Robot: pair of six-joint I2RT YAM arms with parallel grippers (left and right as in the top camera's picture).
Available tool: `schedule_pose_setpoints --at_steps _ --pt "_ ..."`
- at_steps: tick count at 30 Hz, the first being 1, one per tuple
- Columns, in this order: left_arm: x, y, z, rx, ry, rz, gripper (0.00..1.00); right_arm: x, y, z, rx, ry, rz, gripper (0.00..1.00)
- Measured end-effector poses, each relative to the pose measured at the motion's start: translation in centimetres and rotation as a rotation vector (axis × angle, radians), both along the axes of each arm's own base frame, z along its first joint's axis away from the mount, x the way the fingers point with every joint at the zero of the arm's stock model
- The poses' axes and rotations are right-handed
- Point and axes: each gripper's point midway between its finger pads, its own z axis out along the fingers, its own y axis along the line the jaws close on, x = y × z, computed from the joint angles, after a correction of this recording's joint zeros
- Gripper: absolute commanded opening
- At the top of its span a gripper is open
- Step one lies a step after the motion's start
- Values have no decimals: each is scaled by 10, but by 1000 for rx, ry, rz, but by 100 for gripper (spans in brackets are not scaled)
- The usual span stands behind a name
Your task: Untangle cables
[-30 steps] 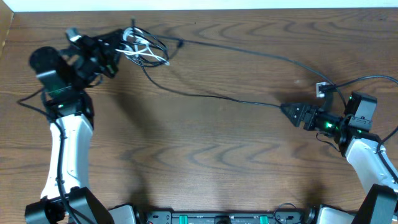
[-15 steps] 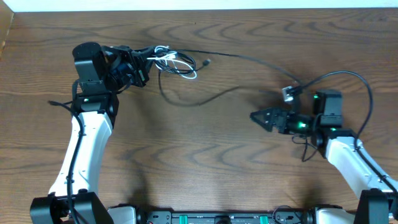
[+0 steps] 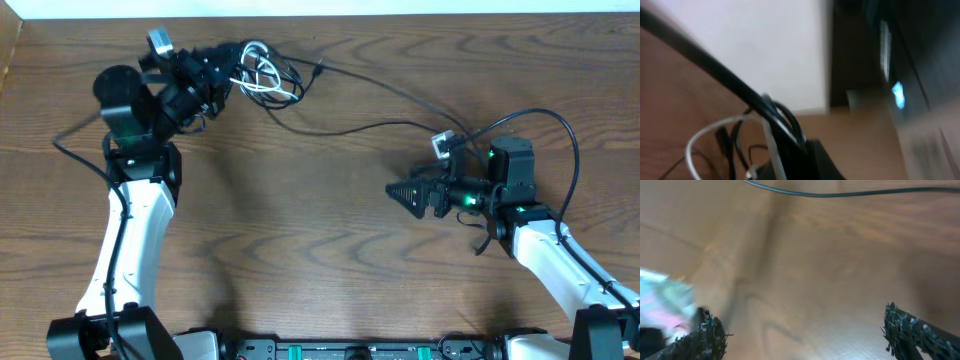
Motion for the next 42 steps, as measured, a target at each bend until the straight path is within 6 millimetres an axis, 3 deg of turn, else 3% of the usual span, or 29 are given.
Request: schedule_pose_setpoints --at_steps 2,4,6,9,12,15,18,20,23,29,31,34,36,42 --pt "-14 -8 33 57 -212 -75 8 10 -2 6 -7 -63 -21 99" --pt "-34 -16 63 123 -422 -146 8 21 1 25 24 -164 -19 99" --pt "-55 -24 79 182 -561 -215 8 29 4 50 77 -264 -16 99" --pt "-73 -34 79 223 -602 -309 8 34 7 106 199 -464 10 99" --pt "-77 -37 69 225 -558 -367 8 20 6 171 339 -653 66 99" --pt "-79 -39 64 223 -533 -391 8 6 4 195 419 -668 94 99" --pt "-79 -39 62 221 -521 -400 8 11 4 183 451 -491 71 99" --pt "-79 -39 62 221 -520 -403 8 25 4 149 438 -258 10 99" --pt "-80 -40 62 223 -520 -407 8 30 5 97 384 -7 -65 99" --pt "-76 -39 53 222 -484 -408 8 16 32 64 322 140 -67 99" --pt "-66 -37 39 200 -392 -390 8 12 45 62 333 201 -78 99" --pt "-51 -31 11 179 -239 -343 8 12 53 74 397 245 -95 99" --pt "-42 -26 -11 179 -134 -293 8 16 53 83 457 303 -126 99" --pt "-28 -13 -47 244 -11 -175 8 29 41 122 637 349 -174 99"
